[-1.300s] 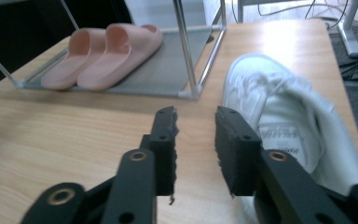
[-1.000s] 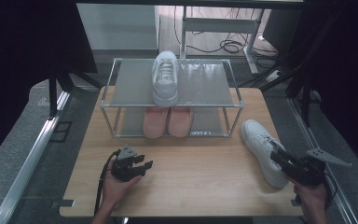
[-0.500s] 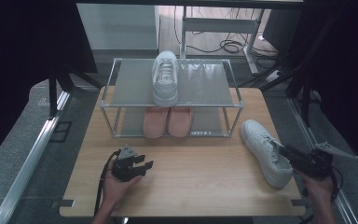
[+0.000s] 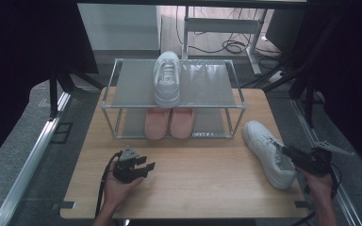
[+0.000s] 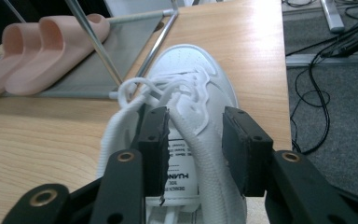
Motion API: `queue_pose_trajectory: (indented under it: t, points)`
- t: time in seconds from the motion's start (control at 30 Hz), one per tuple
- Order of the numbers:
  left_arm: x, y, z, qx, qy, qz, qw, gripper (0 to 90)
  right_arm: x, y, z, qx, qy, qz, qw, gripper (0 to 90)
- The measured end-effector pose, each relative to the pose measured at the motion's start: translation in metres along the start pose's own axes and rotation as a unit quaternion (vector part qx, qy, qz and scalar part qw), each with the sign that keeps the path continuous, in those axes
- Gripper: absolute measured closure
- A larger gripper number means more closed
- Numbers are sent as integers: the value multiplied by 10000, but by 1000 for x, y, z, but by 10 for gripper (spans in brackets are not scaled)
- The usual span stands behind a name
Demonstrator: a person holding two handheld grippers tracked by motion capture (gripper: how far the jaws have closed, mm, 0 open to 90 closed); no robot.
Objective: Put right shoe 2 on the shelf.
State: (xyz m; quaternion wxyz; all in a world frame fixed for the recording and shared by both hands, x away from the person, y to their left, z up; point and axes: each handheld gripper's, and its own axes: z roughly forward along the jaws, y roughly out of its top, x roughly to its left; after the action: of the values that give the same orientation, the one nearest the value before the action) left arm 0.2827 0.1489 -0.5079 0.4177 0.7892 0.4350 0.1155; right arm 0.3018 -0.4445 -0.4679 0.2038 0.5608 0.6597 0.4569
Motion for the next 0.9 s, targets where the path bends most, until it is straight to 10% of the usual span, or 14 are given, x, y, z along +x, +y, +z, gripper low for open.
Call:
queue_pose_trajectory:
  t: [0.9]
  points:
    - [-1, 0, 1, 16, -18, 4, 10000, 540, 4, 6, 23, 612, -486, -524, 9956, 632]
